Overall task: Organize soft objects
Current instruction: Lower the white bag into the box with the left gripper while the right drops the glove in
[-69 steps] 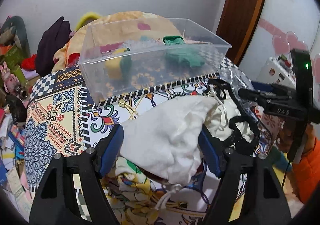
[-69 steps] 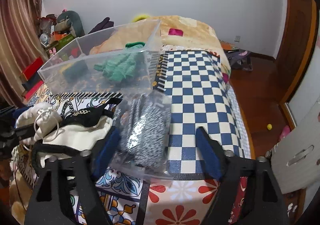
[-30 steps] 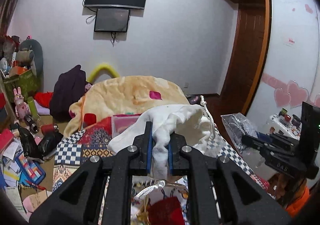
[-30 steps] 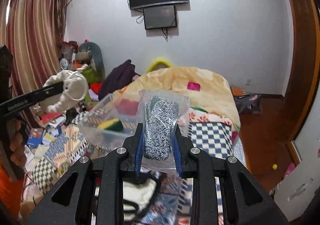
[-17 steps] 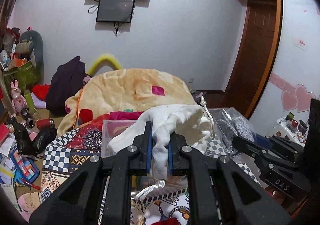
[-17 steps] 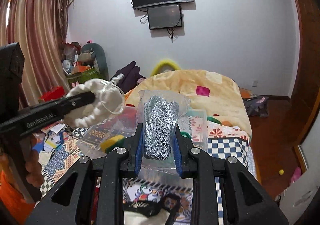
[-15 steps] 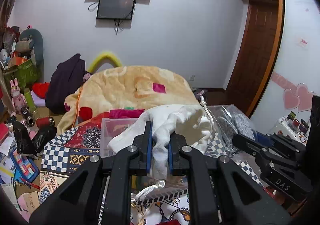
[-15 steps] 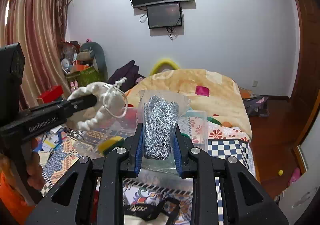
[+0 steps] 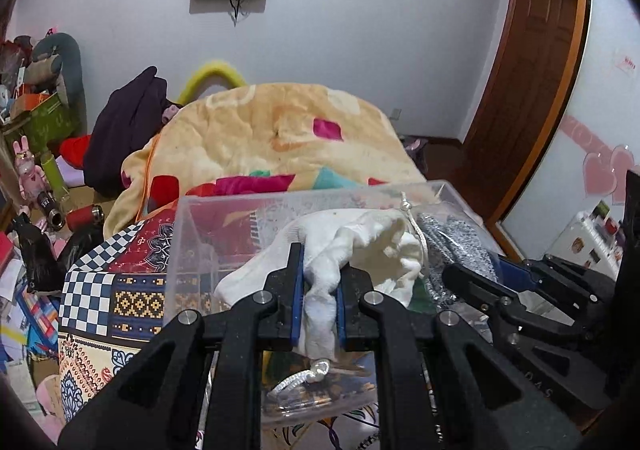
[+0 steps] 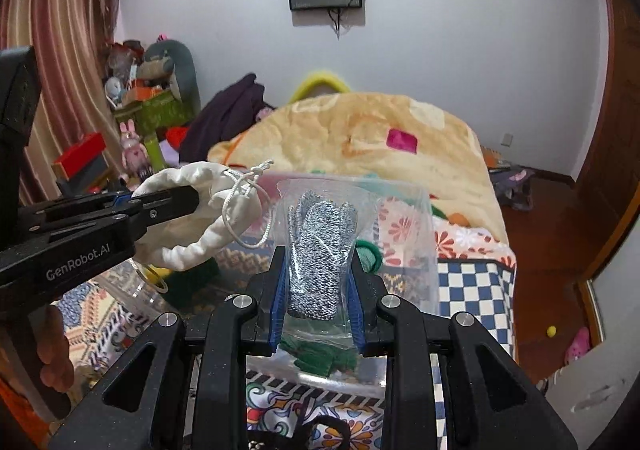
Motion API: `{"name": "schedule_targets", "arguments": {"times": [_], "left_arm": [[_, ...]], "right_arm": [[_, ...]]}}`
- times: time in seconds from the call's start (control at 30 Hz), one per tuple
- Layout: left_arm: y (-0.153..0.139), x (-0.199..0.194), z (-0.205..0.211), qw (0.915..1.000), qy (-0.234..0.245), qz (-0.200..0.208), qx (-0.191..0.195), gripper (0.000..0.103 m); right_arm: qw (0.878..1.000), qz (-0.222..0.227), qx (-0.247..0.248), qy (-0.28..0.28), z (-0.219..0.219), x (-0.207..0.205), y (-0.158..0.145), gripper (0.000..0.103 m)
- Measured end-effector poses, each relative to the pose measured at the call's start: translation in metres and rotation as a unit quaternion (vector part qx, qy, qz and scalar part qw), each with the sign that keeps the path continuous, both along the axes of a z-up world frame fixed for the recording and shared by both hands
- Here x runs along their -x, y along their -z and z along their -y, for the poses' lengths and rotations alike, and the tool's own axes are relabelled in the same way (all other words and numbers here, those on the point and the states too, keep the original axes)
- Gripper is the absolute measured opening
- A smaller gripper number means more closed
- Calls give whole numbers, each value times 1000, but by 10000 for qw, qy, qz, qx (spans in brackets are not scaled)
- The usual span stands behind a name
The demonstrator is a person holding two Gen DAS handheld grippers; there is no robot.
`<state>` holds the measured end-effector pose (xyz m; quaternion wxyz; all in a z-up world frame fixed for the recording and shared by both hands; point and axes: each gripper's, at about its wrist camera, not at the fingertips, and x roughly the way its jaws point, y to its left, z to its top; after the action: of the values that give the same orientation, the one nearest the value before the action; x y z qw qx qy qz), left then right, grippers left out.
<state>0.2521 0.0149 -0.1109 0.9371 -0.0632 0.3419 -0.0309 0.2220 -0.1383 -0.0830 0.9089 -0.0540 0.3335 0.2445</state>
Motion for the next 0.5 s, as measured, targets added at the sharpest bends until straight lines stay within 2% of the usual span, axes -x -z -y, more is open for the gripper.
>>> {"name": "schedule_targets", "arguments": {"times": [0.2,0.27,0.33,0.4,0.43,0.5], "left_arm": [[12,-6,4,9997,95,-217,-116,12],[15,-7,4,9994,146,-302,-93,15],[16,-6,4,9992,182,-356,-73,24],[16,-4,4,9991,199,-367,-47,39],[15,-2,4,9992,189,-348,-19,43],[12,2,3,9994,171,-287,43,50]], "right_arm": [[9998,-134,164,-16,-3,-1,7,26],[9997,-164,189,-15,-1,1,8,26],[9996,-218,169,-30,0,1,7,27],[9996,-235,142,-39,3,2,6,31],[9997,-222,127,-41,5,4,4,33],[9998,-172,83,-24,9,6,2,43]]}}
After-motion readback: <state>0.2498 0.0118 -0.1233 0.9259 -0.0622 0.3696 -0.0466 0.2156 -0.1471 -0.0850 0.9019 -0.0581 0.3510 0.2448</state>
